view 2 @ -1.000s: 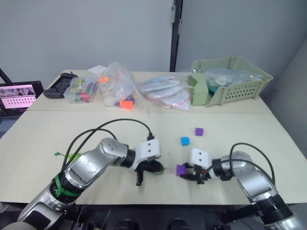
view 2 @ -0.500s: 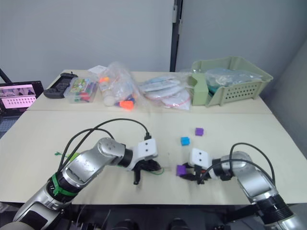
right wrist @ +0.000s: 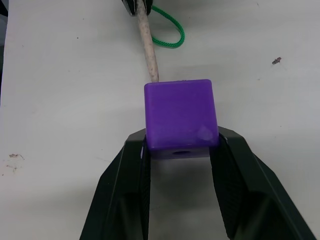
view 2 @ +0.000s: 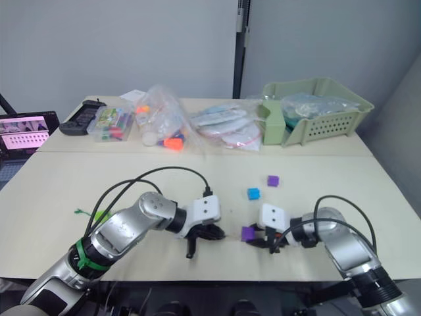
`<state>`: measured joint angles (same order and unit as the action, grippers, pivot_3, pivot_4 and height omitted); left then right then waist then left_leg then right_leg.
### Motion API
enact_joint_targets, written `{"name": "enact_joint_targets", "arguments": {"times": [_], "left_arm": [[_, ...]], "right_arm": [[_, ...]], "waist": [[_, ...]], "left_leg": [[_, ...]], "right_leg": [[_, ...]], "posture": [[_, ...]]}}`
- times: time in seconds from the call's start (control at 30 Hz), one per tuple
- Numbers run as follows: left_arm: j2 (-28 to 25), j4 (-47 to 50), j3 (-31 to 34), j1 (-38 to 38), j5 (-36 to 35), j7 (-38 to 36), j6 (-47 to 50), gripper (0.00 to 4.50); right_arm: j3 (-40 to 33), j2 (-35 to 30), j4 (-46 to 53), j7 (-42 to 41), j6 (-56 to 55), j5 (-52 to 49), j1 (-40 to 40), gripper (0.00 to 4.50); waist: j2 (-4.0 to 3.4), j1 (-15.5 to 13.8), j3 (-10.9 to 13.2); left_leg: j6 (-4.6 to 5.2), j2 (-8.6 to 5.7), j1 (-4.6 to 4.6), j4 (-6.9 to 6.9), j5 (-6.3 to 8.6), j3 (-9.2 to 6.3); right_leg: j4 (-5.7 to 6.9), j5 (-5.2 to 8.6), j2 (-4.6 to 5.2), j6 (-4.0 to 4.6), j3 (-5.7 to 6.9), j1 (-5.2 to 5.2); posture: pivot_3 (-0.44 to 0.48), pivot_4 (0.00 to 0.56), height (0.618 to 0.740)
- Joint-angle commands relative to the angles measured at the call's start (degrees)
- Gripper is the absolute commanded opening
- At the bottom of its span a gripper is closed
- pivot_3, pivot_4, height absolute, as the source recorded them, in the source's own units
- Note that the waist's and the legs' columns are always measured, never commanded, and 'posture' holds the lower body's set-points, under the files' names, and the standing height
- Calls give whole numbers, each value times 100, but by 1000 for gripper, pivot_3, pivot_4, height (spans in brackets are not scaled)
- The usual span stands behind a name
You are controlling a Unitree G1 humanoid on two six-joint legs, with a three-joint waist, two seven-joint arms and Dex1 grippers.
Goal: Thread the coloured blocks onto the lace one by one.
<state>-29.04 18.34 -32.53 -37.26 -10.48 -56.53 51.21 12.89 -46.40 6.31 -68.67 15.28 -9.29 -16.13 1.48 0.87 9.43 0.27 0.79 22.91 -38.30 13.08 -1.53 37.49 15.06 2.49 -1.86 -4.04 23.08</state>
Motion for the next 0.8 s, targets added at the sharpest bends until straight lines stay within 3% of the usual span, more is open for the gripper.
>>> {"name": "enact_joint_targets", "arguments": {"times": [0.03,0.8], "left_arm": [[2,77,29,-82,-34,-7,-90,0],[48,111,38,-92,-71,84,-78,0]], "right_arm": [[79,-36,175,-79,53,3,103,1166],[156,-11,187,-64,103,43,119,1166]], "waist": [[0,-1,0],[0,-5,0]], "left_leg": [[0,0,0,0,0,0],[0,-1,0,0,0,0]], "right_leg": [[0,0,0,0,0,0],[-1,0,0,0,0,0]], "posture": [[0,150,740],[0,150,740]]}}
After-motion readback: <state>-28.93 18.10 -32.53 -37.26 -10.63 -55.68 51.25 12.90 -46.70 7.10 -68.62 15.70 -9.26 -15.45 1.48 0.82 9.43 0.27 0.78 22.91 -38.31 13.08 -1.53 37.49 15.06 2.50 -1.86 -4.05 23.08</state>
